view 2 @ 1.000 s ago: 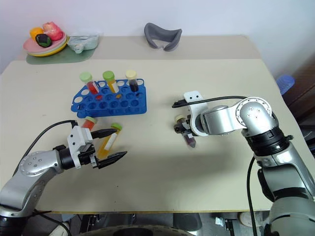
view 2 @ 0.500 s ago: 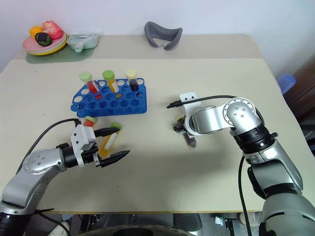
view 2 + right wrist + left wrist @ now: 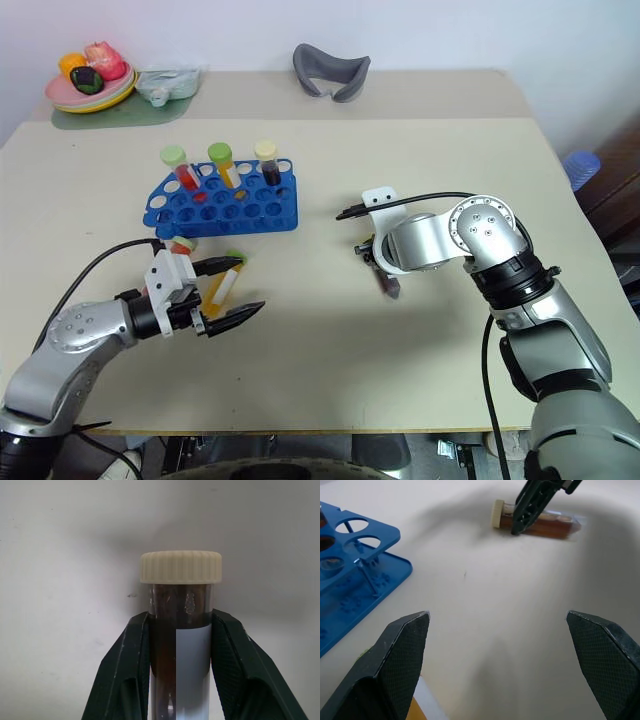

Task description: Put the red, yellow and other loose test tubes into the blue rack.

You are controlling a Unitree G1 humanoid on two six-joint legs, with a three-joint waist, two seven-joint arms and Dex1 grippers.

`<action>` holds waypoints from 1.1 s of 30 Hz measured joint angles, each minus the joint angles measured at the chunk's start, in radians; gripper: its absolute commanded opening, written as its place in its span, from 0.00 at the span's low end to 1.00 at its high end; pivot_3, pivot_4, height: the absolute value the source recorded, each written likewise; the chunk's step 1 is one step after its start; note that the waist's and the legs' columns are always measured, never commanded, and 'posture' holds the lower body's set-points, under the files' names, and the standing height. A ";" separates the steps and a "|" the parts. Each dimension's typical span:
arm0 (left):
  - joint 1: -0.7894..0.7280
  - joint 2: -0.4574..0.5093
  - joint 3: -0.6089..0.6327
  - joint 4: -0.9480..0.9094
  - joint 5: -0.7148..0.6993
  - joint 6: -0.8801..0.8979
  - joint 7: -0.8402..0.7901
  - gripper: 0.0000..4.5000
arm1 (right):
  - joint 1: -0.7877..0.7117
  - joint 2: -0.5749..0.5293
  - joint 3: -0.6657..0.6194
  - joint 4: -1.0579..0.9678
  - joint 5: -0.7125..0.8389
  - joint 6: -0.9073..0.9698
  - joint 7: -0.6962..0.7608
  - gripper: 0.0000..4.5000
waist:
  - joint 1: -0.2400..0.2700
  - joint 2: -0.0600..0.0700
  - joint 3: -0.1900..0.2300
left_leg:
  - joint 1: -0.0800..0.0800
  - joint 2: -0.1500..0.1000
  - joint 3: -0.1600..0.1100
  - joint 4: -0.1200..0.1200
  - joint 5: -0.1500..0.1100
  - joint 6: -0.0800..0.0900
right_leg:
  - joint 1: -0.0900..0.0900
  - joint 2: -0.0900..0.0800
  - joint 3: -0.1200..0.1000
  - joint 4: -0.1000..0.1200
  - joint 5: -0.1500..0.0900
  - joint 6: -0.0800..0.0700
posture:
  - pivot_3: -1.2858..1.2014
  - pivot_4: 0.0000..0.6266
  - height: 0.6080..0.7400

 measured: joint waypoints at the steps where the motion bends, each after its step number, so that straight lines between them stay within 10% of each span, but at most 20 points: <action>1: -0.004 -0.001 0.000 0.000 0.000 0.002 0.004 1.00 | -0.004 -0.001 0.005 -0.006 -0.001 -0.002 0.007 0.35 | -0.001 0.000 0.000 | 0.000 0.000 0.000 0.000 0.000 0.000 | 0.000 0.000 0.000 0.000 0.000 0.000 | 0.52 0.24 1.00; 5: -0.005 -0.025 0.011 -0.001 -0.021 0.024 0.036 1.00 | -0.030 -0.002 -0.014 -0.120 -0.067 -0.022 0.130 0.35 | -0.001 0.001 0.000 | -0.001 0.000 0.000 0.000 0.000 0.000 | -0.001 0.000 0.000 0.000 0.000 0.000 | 0.52 0.24 1.00; 12: 0.085 -0.047 0.168 0.039 -0.064 0.031 0.079 1.00 | -0.026 -0.064 -0.048 -0.513 -0.695 -0.246 0.826 0.35 | 0.002 0.001 0.000 | -0.001 0.000 -0.001 0.000 0.000 0.000 | -0.001 0.000 -0.001 0.000 0.000 0.000 | 0.52 0.24 1.00; 17: 0.105 -0.073 0.228 0.108 -0.062 -0.012 0.104 1.00 | 0.022 0.138 0.051 -0.362 -1.141 -0.606 1.163 0.35 | -0.008 0.000 0.000 | 0.001 0.000 0.000 0.000 0.000 0.000 | -0.001 0.001 -0.001 0.002 0.000 0.000 | 0.52 0.24 1.00; 33: 0.058 -0.228 0.302 0.168 0.003 -0.162 0.290 1.00 | 0.079 0.680 0.031 0.310 -1.744 -1.246 1.366 0.35 | -0.024 0.000 -0.001 | 0.001 0.000 -0.001 0.000 0.003 -0.005 | -0.001 -0.001 -0.001 0.005 0.001 0.000 | 0.52 0.24 1.00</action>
